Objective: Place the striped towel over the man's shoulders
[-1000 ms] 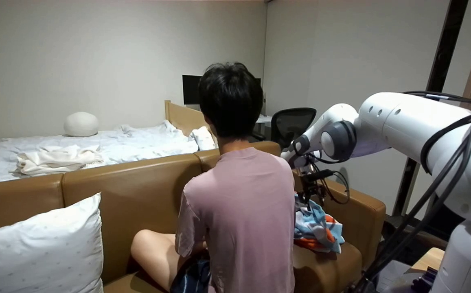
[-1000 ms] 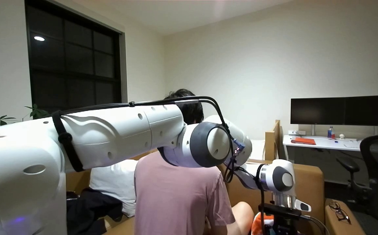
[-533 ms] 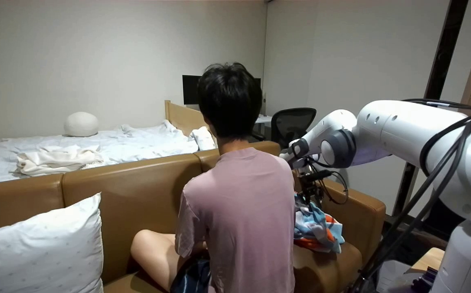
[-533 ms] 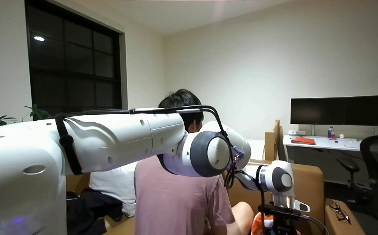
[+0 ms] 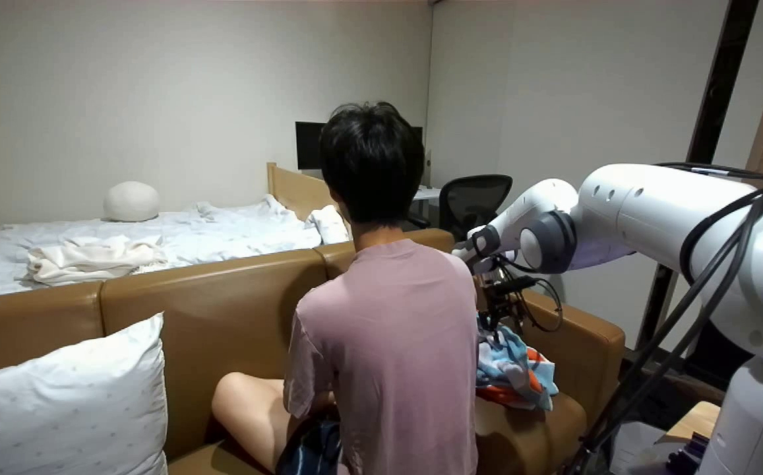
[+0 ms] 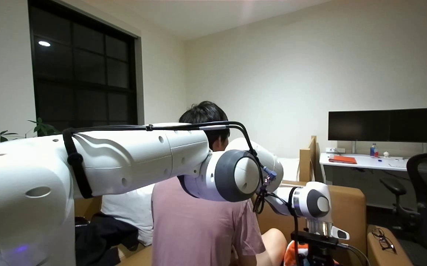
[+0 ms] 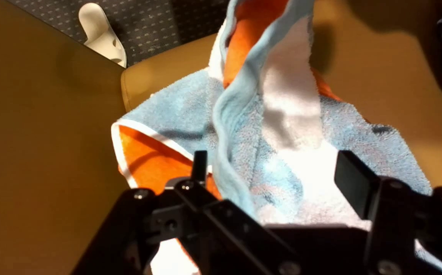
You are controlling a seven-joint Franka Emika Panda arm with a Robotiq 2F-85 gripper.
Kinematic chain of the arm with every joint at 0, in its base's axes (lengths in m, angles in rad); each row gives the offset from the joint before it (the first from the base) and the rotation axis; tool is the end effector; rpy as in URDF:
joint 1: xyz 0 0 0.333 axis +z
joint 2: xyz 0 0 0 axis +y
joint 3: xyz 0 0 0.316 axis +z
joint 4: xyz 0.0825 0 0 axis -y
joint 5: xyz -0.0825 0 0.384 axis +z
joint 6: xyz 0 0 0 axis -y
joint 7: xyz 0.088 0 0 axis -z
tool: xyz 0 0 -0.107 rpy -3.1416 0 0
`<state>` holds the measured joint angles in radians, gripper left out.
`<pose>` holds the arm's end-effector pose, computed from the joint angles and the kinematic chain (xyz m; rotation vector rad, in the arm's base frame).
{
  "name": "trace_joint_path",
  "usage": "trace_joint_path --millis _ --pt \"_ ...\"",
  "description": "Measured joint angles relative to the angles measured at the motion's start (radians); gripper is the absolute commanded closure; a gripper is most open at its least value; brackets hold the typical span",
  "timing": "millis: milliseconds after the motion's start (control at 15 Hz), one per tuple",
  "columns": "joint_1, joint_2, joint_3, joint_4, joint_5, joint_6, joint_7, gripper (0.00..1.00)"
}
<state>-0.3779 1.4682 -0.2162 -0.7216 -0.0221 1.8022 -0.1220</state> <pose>0.6393 -0.3504 0.0053 2.9113 -0.4568 -0.6472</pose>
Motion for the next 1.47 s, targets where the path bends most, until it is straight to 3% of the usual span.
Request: trace_joint_path --millis 267,333,467,667,1000,1467 --pt "0.000 0.000 0.001 0.000 -0.001 0.000 0.000 0.15" --pt "0.000 0.000 0.001 0.000 -0.001 0.000 0.000 0.04" --pt "-0.003 0.000 0.007 0.000 -0.001 0.014 0.006 0.00" --pt "-0.020 0.006 0.046 -0.009 0.001 0.192 0.068 0.00" --pt "-0.024 0.021 0.047 -0.082 0.001 0.499 0.146 0.00" --pt "-0.015 0.023 0.031 -0.141 0.001 0.563 0.195 0.00"
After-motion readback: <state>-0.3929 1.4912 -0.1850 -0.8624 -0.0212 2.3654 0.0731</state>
